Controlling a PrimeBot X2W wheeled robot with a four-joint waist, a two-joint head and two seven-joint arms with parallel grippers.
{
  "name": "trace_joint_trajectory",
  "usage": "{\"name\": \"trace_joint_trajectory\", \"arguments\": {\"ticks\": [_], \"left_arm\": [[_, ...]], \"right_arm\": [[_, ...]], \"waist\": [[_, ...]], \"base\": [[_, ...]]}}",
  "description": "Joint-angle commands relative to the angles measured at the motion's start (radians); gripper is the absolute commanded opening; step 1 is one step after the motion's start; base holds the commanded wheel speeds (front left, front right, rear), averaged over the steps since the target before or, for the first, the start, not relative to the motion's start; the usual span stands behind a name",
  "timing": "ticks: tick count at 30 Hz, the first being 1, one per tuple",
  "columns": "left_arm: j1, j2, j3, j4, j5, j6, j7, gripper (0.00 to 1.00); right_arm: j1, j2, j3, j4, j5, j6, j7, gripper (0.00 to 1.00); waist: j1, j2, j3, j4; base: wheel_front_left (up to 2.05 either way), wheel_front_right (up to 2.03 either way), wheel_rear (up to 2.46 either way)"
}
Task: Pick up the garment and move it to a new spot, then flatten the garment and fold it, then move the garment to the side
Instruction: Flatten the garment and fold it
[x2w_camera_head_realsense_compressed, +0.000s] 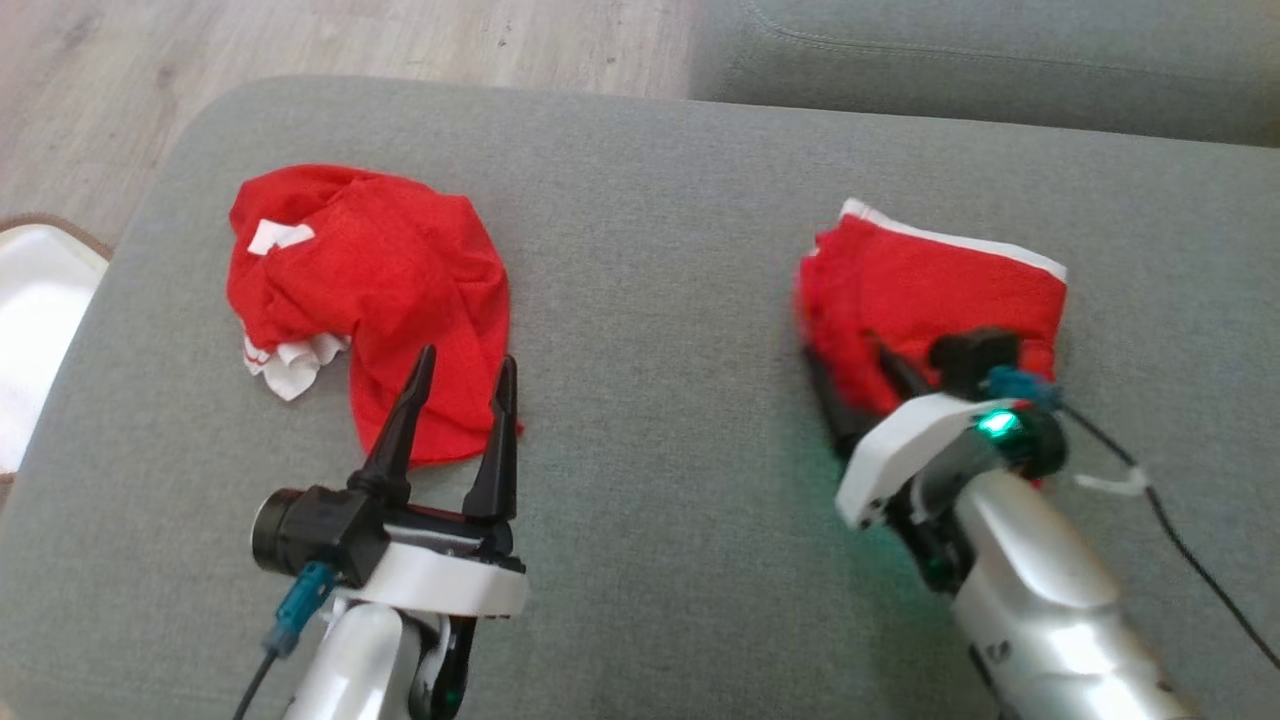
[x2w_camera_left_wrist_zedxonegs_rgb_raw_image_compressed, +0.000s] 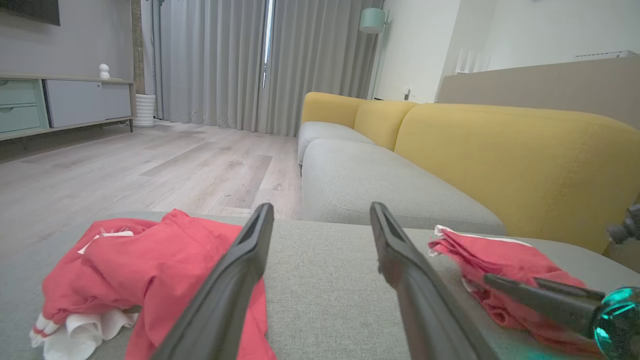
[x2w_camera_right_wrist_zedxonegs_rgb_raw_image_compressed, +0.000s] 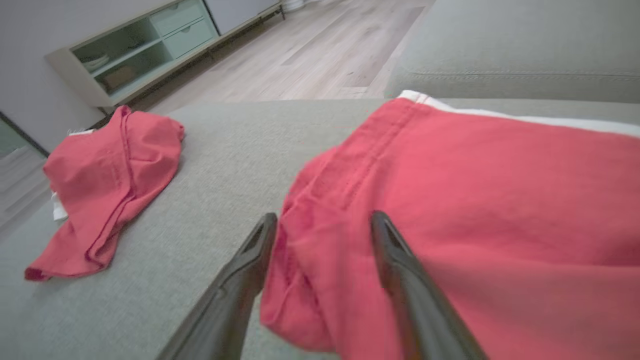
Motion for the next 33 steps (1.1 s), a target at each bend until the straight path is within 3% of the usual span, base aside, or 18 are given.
{"name": "trace_joint_trajectory", "arguments": {"ticks": [1,7,11,16,21,25,29,33], "left_arm": [[-0.016,0.002,0.036,-0.031,-0.006,0.005,-0.005,1.00],[-0.029,0.002,0.043,-0.036,-0.028,0.009,-0.005,1.00],[-0.036,0.002,0.055,-0.041,-0.017,0.008,-0.005,1.00],[-0.043,0.002,0.067,-0.068,-0.015,0.010,-0.005,1.00],[-0.043,0.002,0.077,-0.094,-0.013,0.014,-0.005,1.00],[-0.041,0.002,0.084,-0.106,-0.007,0.013,-0.005,1.00],[-0.036,0.002,0.088,-0.116,-0.002,0.004,-0.005,1.00],[-0.023,0.002,0.088,-0.119,0.001,-0.003,-0.005,1.00]], "right_arm": [[-0.018,0.012,0.043,-0.023,0.016,-0.001,0.001,1.00],[-0.011,0.012,0.208,-0.050,0.115,-0.001,0.021,1.00],[-0.029,0.005,0.200,-0.069,0.125,-0.001,-0.035,1.00],[-0.033,-0.048,0.118,-0.123,0.075,-0.001,-0.137,1.00],[0.017,-0.085,-0.035,-0.220,-0.026,-0.001,-0.183,1.00],[0.097,-0.069,-0.170,-0.330,-0.119,-0.001,-0.193,1.00],[0.210,-0.015,-0.303,-0.461,-0.204,-0.001,-0.196,1.00],[0.280,0.007,-0.346,-0.527,-0.240,-0.001,-0.196,1.00]], "waist": [[0.0000,-0.0001,-0.001,-0.006],[0.0000,-0.0001,-0.013,-0.049],[0.0000,-0.0001,-0.021,-0.093],[0.0000,-0.0001,-0.026,-0.144],[0.0000,-0.0001,-0.025,-0.190],[0.0000,-0.0001,-0.021,-0.221],[0.0000,-0.0001,-0.017,-0.245],[0.0000,-0.0001,-0.018,-0.255]], "base": [[0.00,0.00,0.00],[0.00,0.00,0.00],[0.00,0.00,0.00],[0.00,0.00,0.00],[0.00,0.00,0.00],[0.00,0.00,0.00],[0.00,0.00,0.00],[0.00,0.00,0.00]]}}
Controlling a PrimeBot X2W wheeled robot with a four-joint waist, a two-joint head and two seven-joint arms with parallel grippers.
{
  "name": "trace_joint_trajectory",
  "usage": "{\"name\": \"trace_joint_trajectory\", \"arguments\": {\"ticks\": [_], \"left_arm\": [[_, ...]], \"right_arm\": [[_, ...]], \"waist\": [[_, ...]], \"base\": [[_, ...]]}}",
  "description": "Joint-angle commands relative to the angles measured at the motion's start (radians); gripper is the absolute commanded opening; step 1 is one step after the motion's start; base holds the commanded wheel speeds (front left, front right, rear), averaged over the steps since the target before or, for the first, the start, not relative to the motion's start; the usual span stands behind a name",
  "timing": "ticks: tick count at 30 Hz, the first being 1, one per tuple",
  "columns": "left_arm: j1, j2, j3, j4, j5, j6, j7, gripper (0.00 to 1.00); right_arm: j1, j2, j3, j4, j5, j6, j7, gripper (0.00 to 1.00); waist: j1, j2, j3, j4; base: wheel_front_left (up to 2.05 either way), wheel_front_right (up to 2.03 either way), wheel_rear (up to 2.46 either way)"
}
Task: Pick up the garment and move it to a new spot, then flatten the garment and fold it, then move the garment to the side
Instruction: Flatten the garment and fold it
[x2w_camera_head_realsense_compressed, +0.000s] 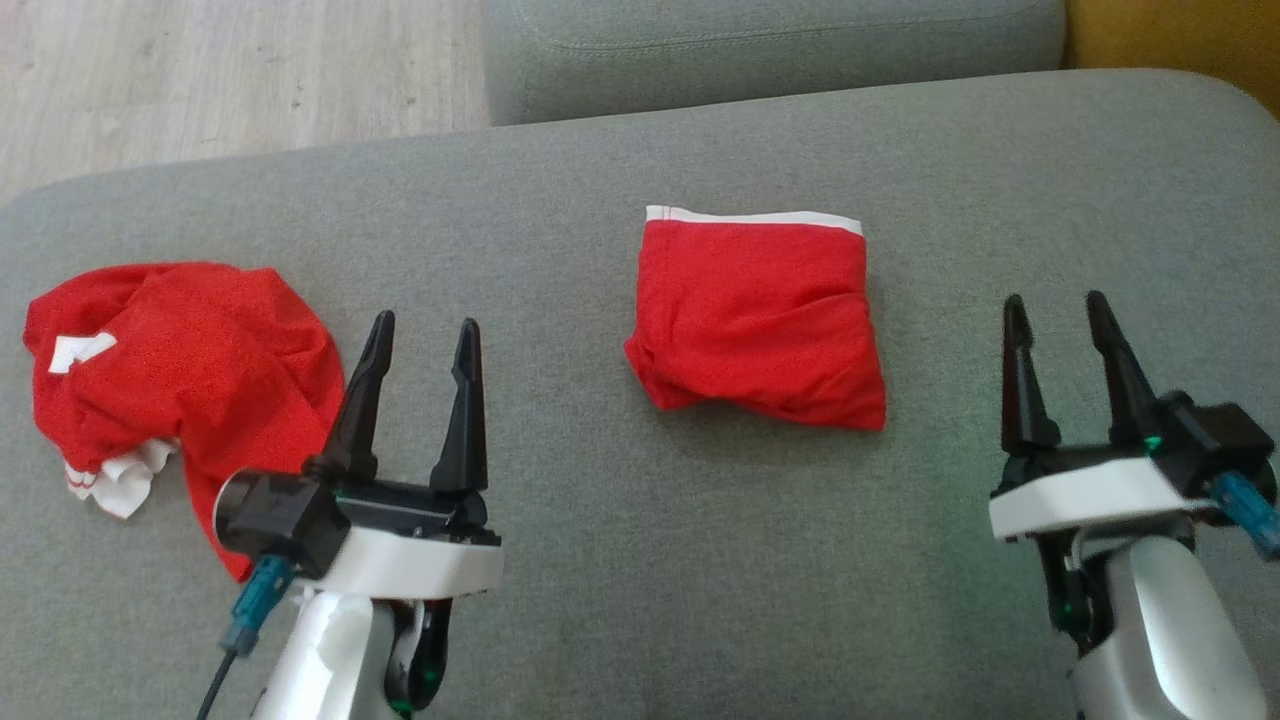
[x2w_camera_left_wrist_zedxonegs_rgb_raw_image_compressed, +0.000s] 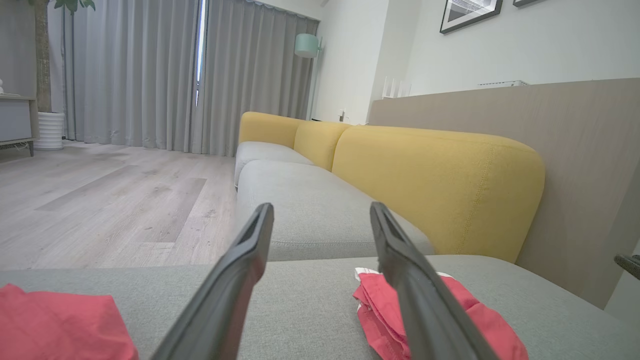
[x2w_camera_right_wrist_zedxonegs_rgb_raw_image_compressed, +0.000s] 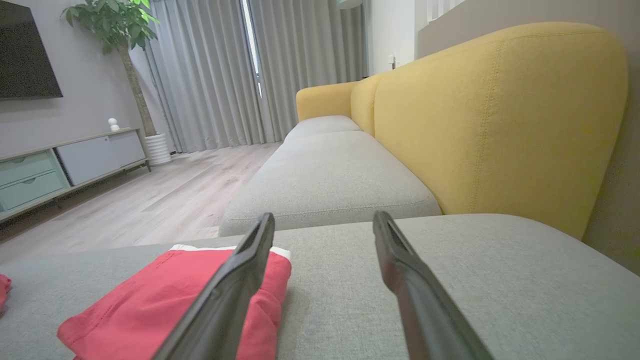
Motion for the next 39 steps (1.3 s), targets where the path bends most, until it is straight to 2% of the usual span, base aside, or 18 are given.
{"name": "trace_joint_trajectory", "arguments": {"ticks": [1,8,9,10,17,26,33,39], "left_arm": [[-0.018,0.002,0.035,-0.039,0.010,-0.003,-0.005,1.00],[-0.010,0.002,0.027,-0.044,0.016,-0.012,-0.005,1.00],[-0.015,0.002,0.023,-0.045,0.015,-0.013,-0.005,1.00],[-0.020,0.002,0.019,-0.047,0.014,-0.014,-0.005,1.00],[-0.054,0.002,-0.020,-0.043,0.012,-0.020,-0.005,1.00],[-0.109,0.002,-0.055,-0.041,-0.016,-0.013,-0.005,1.00],[-0.131,0.002,-0.063,-0.034,-0.025,-0.006,-0.005,1.00],[-0.136,0.002,-0.059,-0.035,-0.030,0.000,-0.005,1.00]], "right_arm": [[-0.012,0.005,0.018,-0.045,-0.009,-0.001,-0.011,1.00],[-0.004,0.007,0.029,-0.066,0.021,-0.001,-0.011,1.00],[-0.010,0.007,0.032,-0.061,0.020,-0.001,-0.011,0.64],[-0.020,0.007,0.034,-0.055,0.019,-0.001,-0.011,0.00],[-0.123,0.007,0.031,0.041,-0.021,-0.001,0.018,0.00],[-0.331,0.007,-0.003,0.317,-0.100,-0.001,0.048,0.00],[-0.438,0.000,0.003,0.567,-0.145,-0.001,0.073,0.00],[-0.500,0.005,0.042,0.594,-0.134,-0.001,0.004,0.00]], "waist": [[0.0000,-0.0001,0.000,-0.003],[0.0000,-0.0001,0.020,0.008],[0.0000,-0.0001,0.028,0.016],[0.0000,-0.0001,0.037,0.024],[0.0000,-0.0001,0.106,0.089],[0.0000,-0.0001,0.209,0.183],[0.0000,-0.0001,0.231,0.206],[0.0000,-0.0001,0.210,0.203]], "base": [[0.00,0.00,0.00],[0.00,0.00,0.00],[0.00,0.00,0.00],[0.00,0.00,0.00],[0.00,0.00,0.00],[0.00,0.00,0.00],[0.00,0.00,0.00],[0.00,0.00,0.00]]}}
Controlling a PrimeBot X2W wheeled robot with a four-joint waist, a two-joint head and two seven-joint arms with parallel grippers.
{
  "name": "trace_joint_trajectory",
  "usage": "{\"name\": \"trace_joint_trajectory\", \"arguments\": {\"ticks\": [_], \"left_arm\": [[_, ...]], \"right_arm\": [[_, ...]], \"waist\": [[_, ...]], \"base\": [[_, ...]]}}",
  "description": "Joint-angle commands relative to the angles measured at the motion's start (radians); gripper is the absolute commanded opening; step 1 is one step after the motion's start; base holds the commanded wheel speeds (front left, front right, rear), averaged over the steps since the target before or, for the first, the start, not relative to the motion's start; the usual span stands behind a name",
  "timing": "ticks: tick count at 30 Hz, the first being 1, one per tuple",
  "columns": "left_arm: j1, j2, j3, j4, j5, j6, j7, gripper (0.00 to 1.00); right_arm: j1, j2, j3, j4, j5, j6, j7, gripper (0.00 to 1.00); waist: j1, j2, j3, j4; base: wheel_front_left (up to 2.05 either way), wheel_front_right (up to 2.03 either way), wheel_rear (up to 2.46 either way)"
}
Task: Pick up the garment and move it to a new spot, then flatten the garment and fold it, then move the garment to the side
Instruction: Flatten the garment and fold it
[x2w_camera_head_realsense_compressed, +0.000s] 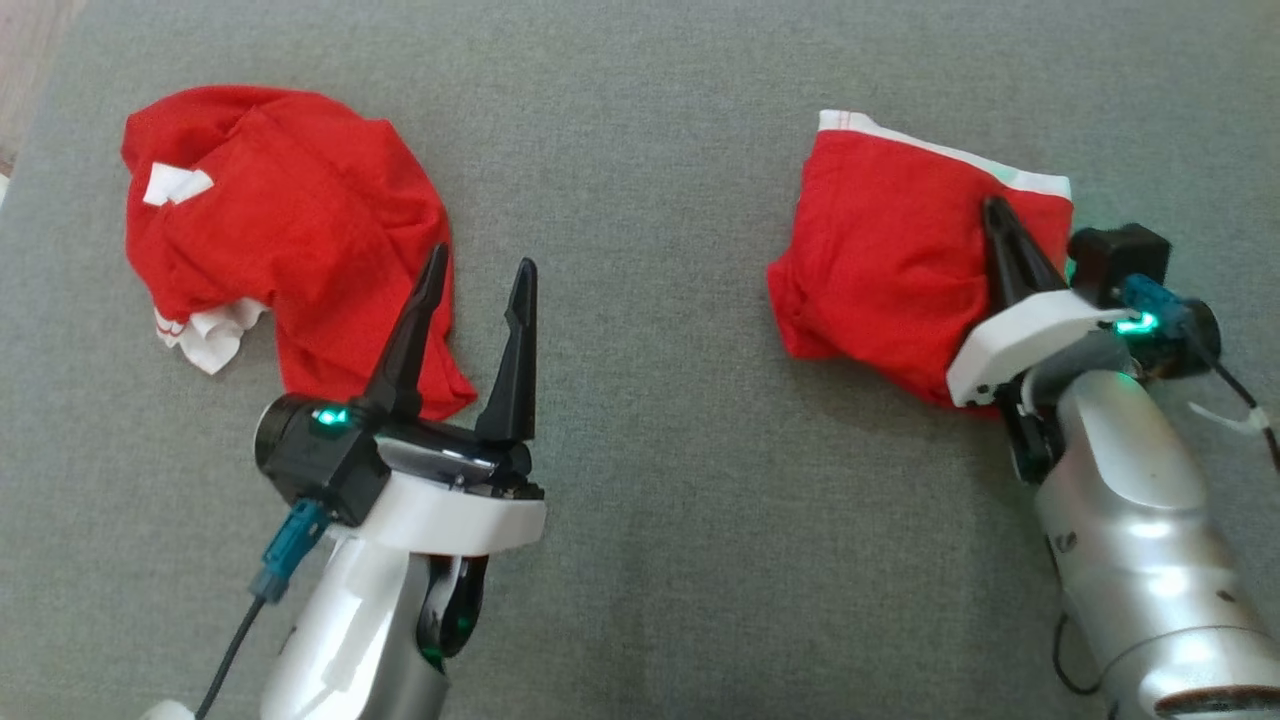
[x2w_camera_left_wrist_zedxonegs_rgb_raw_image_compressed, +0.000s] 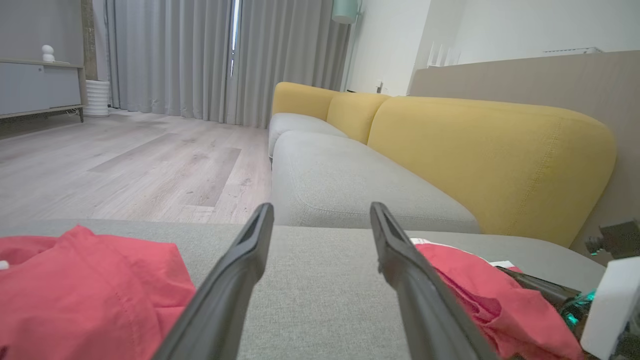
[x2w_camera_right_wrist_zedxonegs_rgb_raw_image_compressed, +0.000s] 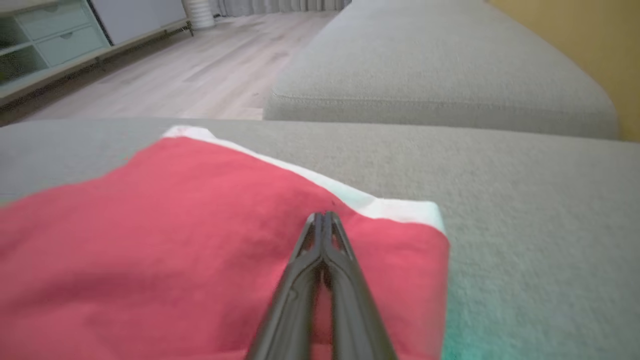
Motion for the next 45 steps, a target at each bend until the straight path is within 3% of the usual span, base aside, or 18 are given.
{"name": "trace_joint_trajectory", "arguments": {"ticks": [1,6,11,20,26,31,39,45], "left_arm": [[-0.028,0.003,0.025,-0.034,-0.010,0.007,-0.005,1.00],[-0.025,0.003,0.015,-0.039,-0.017,0.011,-0.005,1.00],[-0.017,0.003,0.014,-0.039,-0.020,0.011,-0.005,1.00],[-0.011,0.003,0.024,-0.035,-0.024,0.019,-0.005,1.00],[0.008,0.003,0.045,-0.039,-0.012,0.018,-0.005,1.00],[0.017,0.003,0.064,-0.050,-0.003,0.013,-0.005,1.00],[0.047,0.003,0.085,-0.054,0.008,0.009,-0.005,1.00],[0.073,0.003,0.094,-0.053,0.016,0.007,-0.005,1.00]], "right_arm": [[-0.038,0.020,0.046,-0.038,0.016,-0.001,-0.021,0.00],[-0.038,0.021,0.204,-0.082,0.121,-0.001,-0.029,0.00],[-0.017,0.021,0.358,-0.021,0.177,-0.001,0.005,0.00],[-0.011,0.021,0.470,0.071,0.254,-0.001,0.033,0.00],[-0.042,0.021,0.427,0.025,0.290,-0.001,-0.022,0.00],[-0.027,0.019,0.329,-0.092,0.263,-0.001,-0.030,0.00],[0.143,0.002,0.134,-0.346,0.172,-0.001,-0.030,0.00],[0.289,0.007,0.057,-0.467,0.142,-0.001,-0.030,0.00]], "waist": [[0.0000,0.0000,-0.007,0.001],[0.0000,0.0000,-0.018,0.017],[0.0000,0.0000,-0.023,0.034],[0.0000,0.0000,-0.038,0.037],[0.0000,0.0000,-0.067,-0.014],[0.0000,0.0000,-0.100,-0.069],[0.0000,0.0000,-0.158,-0.147],[0.0000,0.0000,-0.183,-0.179]], "base": [[0.00,0.00,0.00],[0.00,0.00,0.00],[0.00,0.00,0.00],[0.00,0.00,0.00],[0.00,0.00,0.00],[0.00,0.00,0.00],[0.00,0.00,0.00],[0.00,0.00,0.00]]}}
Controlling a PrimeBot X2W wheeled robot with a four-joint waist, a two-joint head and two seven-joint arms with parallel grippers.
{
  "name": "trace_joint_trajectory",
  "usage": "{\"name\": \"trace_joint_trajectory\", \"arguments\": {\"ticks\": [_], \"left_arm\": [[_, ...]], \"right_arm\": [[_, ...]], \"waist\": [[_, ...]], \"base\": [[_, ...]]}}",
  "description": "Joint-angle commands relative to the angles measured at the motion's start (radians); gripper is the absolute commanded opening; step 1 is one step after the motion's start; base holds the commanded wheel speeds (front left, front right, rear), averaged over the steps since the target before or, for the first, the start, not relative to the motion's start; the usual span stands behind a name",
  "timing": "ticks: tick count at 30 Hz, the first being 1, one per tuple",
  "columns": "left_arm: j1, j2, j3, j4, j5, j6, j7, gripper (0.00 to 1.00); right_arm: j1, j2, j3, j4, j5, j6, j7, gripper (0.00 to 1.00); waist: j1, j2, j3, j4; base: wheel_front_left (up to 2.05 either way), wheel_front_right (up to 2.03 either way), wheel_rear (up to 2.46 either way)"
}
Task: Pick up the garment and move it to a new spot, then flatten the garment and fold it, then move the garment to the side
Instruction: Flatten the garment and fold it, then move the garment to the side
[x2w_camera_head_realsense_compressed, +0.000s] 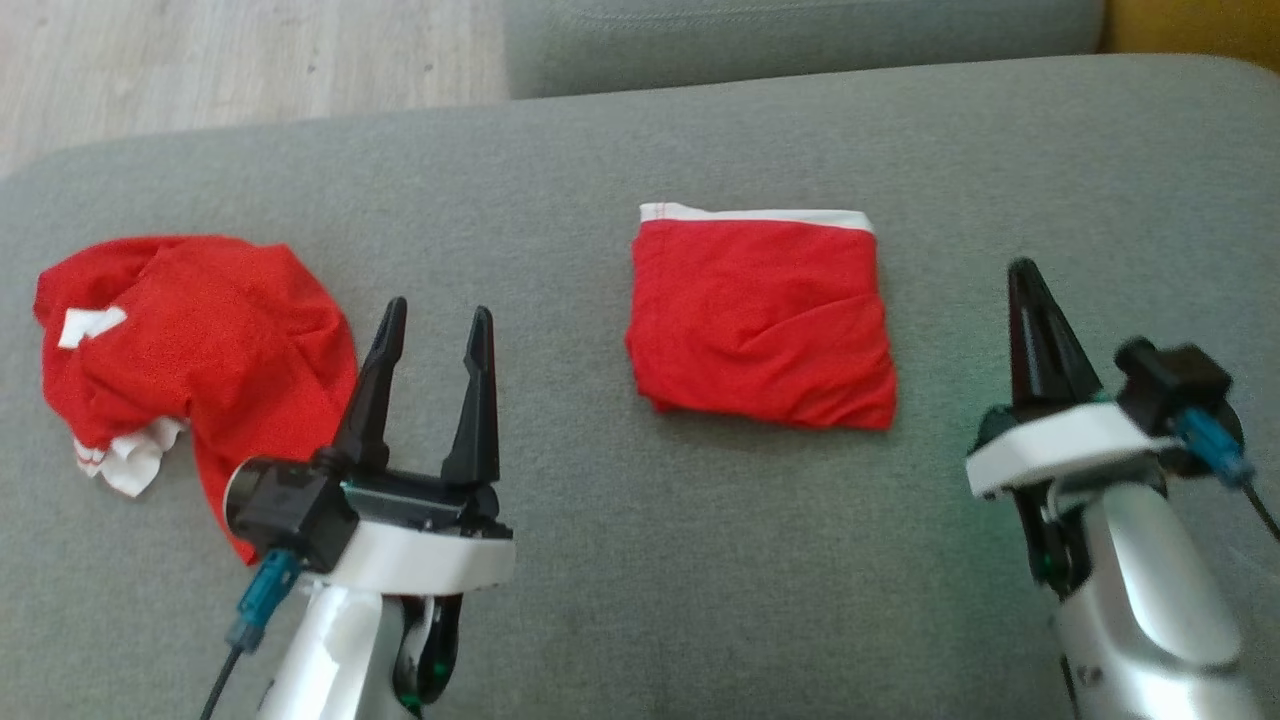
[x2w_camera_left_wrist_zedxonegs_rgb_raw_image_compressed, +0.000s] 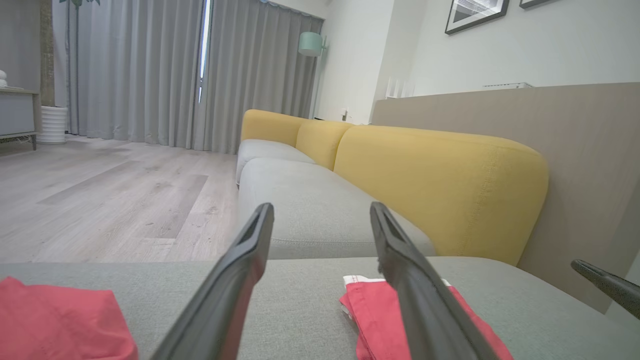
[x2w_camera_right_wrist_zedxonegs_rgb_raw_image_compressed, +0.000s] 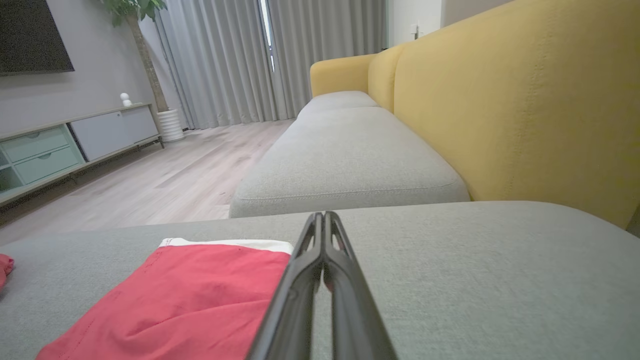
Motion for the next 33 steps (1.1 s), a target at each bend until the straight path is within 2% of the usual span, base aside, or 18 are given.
{"name": "trace_joint_trajectory", "arguments": {"ticks": [1,4,5,11,19,26,33], "left_arm": [[-0.011,0.003,0.036,-0.034,0.011,-0.008,-0.005,1.00],[0.002,0.003,0.041,-0.025,0.016,-0.013,-0.005,1.00],[0.007,0.003,0.045,-0.022,0.018,-0.016,-0.005,1.00],[0.016,0.003,0.050,-0.020,0.018,-0.022,-0.005,1.00],[0.011,0.003,0.039,-0.027,0.016,-0.024,-0.005,1.00],[-0.022,0.003,0.012,-0.030,0.006,-0.025,-0.005,1.00],[-0.042,0.003,-0.019,-0.025,-0.012,-0.021,-0.005,1.00]], "right_arm": [[0.009,0.013,0.004,-0.064,-0.008,-0.001,-0.011,0.00],[0.067,0.018,-0.014,-0.102,-0.017,-0.001,-0.011,0.00],[0.100,0.022,-0.031,-0.130,-0.021,-0.001,-0.011,1.00],[0.153,0.024,-0.028,-0.167,0.008,-0.001,-0.011,1.00],[0.135,0.025,-0.030,-0.161,-0.008,-0.001,-0.005,1.00],[0.069,0.025,-0.018,-0.110,-0.017,-0.001,0.062,1.00],[-0.012,0.025,-0.020,0.024,-0.027,-0.001,0.167,1.00]], "waist": [[0.0001,-0.0001,-0.014,-0.015],[0.0001,-0.0001,-0.021,-0.022],[0.0001,-0.0001,-0.024,-0.025],[0.0001,-0.0001,-0.028,-0.027],[0.0001,-0.0001,-0.008,-0.014],[0.0001,-0.0001,0.041,0.037],[0.0001,-0.0001,0.075,0.108]], "base": [[0.00,0.00,0.00],[0.00,0.00,0.00],[0.00,0.00,0.00],[0.00,0.00,0.00],[0.00,0.00,0.00],[0.00,0.00,0.00],[0.00,0.00,0.00]]}}
